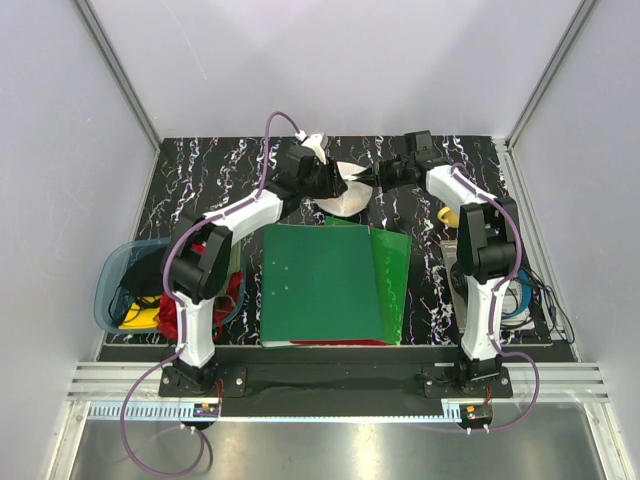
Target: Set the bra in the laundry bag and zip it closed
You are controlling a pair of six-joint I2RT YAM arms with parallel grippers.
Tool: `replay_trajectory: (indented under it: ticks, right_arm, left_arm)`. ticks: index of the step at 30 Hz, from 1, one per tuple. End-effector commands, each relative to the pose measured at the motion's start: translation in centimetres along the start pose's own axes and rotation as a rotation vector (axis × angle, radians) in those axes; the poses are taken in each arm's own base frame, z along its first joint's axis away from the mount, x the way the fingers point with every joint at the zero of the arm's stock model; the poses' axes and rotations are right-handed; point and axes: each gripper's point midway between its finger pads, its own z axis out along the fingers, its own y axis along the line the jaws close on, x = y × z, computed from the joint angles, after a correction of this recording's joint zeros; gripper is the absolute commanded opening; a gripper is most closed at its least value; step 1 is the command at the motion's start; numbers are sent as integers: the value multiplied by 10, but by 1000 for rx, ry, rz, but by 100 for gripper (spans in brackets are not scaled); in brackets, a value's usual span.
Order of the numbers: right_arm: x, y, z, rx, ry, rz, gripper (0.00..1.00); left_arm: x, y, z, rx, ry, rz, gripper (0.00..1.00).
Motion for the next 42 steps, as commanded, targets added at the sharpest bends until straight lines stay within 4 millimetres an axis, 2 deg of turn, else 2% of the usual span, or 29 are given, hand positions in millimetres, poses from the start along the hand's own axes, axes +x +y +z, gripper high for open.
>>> replay_trajectory:
  ticks: [1,8,9,12,13,18,19,21,22,23,25,26,28,29,31,32,33,34,36,37,38,39,40,41,42]
  right_arm:
    - [19,24,-15,-66,1,-41,0]
    - [23,27,-15,-75,4,-42,0]
    - [23,27,-16,-77,4,-43,0]
    - [22,24,-15,-71,-1,-46,0]
    - [21,23,-15,-70,-3,-51,0]
    - [11,27,-15,-81,-29,-118,0]
    - [5,26,-16,-77,-51,-157,0]
    - [-5,35,-19,-89,-74,-219,0]
    - [-9,31,-19,-62,-75,-260,0]
    - [-11,39,-19,-73,-74,-292,0]
    - [-16,40,-19,-62,-59,-354,0]
    - [-19,48,-17,-72,-55,-394,0]
    - [-23,44,-18,-23,-65,-467,0]
    - [-23,53,-20,-32,-71,-501,0]
    - [-22,52,-24,4,-70,-536,0]
    - [-25,47,-24,31,-73,-540,6]
    - [-25,39,-27,71,-78,-536,17]
    - [-29,31,-30,103,-102,-545,36]
    - [-21,30,-44,104,-117,-548,55]
    - [-20,15,-43,137,-105,-516,65]
    - [-11,18,-55,121,-111,-518,76]
    - [-8,19,-58,107,-116,-522,80]
    - [-6,3,-56,131,-108,-471,85]
    - [5,9,-66,95,-113,-467,86]
    - [8,16,-67,50,-119,-465,88]
  left_arm:
    - [-40,-15,6,21,-121,0,48]
    - [-46,-12,9,-3,-123,-3,25]
    - [-45,-10,9,-7,-122,-4,18]
    - [-46,-10,5,-17,-113,14,7]
    - [-44,-6,5,-26,-104,16,0]
    - [-30,8,-9,-22,-44,21,0]
    - [-20,21,-12,-39,-21,15,0]
    - [-17,25,-20,-12,-4,18,0]
    - [-13,35,-23,-15,7,9,0]
    - [-12,36,-24,0,14,8,0]
    - [-12,38,-26,31,30,4,0]
    - [-12,36,-26,47,36,13,0]
    - [-12,22,-26,118,53,18,0]
    - [-13,17,-27,139,54,3,0]
    - [-17,5,-27,170,50,-12,0]
    - [-18,0,-25,182,44,-47,0]
    - [-20,-6,-25,201,39,-68,0]
    - [-22,-11,-24,217,36,-92,0]
    - [-26,-21,-21,245,18,-166,0]
    - [-26,-25,-20,257,16,-193,0]
    - [-30,-28,-19,273,-1,-237,0]
    - [-30,-31,-18,278,-5,-253,0]
    - [-33,-34,-18,288,-19,-262,0]
    - [-29,-34,-17,286,-12,-291,0]
    - [-29,-36,-17,290,-16,-300,0]
